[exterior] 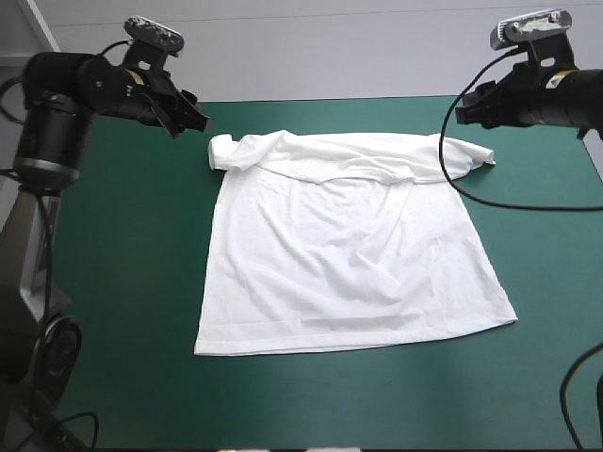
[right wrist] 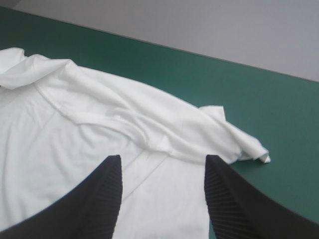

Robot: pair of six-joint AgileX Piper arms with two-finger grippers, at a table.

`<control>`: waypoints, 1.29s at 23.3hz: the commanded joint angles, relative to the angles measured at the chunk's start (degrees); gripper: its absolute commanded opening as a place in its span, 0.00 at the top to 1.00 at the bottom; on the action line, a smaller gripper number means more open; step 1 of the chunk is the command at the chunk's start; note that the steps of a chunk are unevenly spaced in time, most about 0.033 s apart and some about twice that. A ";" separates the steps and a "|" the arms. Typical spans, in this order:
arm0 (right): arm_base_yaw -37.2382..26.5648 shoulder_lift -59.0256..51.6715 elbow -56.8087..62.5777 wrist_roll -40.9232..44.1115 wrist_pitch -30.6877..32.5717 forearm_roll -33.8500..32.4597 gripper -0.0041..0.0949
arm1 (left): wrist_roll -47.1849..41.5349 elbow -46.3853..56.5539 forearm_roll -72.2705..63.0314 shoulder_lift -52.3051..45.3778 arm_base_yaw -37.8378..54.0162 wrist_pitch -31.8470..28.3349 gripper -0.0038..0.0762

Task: Fold the cloth

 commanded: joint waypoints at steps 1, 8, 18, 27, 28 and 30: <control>-0.55 -8.62 8.15 0.85 -2.40 0.53 0.48 | -1.14 3.62 -2.42 -8.73 -0.05 -1.95 0.50; -0.55 -30.77 38.34 1.10 -14.29 0.41 0.48 | -3.52 46.34 -3.84 -32.40 -0.05 -13.62 0.50; -0.55 -35.03 51.18 1.10 -18.56 0.22 0.48 | -1.34 85.70 -15.58 -40.22 -0.16 -26.18 0.50; -0.55 -35.03 51.18 1.25 -18.22 0.45 0.48 | 6.07 85.70 -18.98 -29.52 -3.43 -25.13 0.49; -0.55 -35.03 51.18 1.25 -18.22 0.45 0.48 | 5.79 85.70 -18.23 -28.61 -4.59 -25.88 0.49; -0.55 -35.03 51.18 1.42 -18.09 0.45 0.48 | 4.15 85.70 -16.60 -26.93 -6.68 -26.88 0.49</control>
